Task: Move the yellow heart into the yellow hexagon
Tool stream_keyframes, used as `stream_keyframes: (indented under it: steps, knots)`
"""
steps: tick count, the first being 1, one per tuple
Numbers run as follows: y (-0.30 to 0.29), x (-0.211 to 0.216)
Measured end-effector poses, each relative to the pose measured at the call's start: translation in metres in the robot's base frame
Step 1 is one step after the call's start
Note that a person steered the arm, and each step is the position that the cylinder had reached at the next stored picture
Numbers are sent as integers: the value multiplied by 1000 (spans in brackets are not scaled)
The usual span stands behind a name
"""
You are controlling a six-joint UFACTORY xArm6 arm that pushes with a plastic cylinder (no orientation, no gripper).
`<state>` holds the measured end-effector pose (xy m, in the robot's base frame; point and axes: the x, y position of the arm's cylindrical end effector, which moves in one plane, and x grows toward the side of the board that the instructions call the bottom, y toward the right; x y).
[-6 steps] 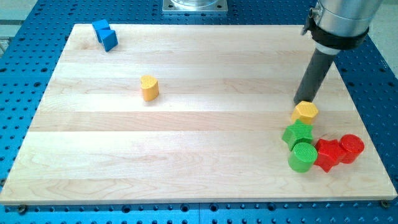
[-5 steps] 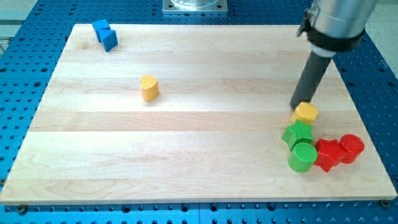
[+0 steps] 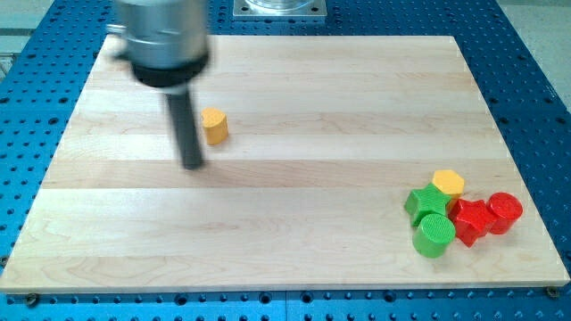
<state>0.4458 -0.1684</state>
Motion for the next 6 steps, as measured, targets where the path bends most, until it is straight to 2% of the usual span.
stream_keyframes:
  steps: [1, 2, 3, 4, 5, 6]
  knots:
    - [-38, -23]
    - [-16, -29]
    - [30, -32]
    - [105, -25]
    - [114, -26]
    - [78, -26]
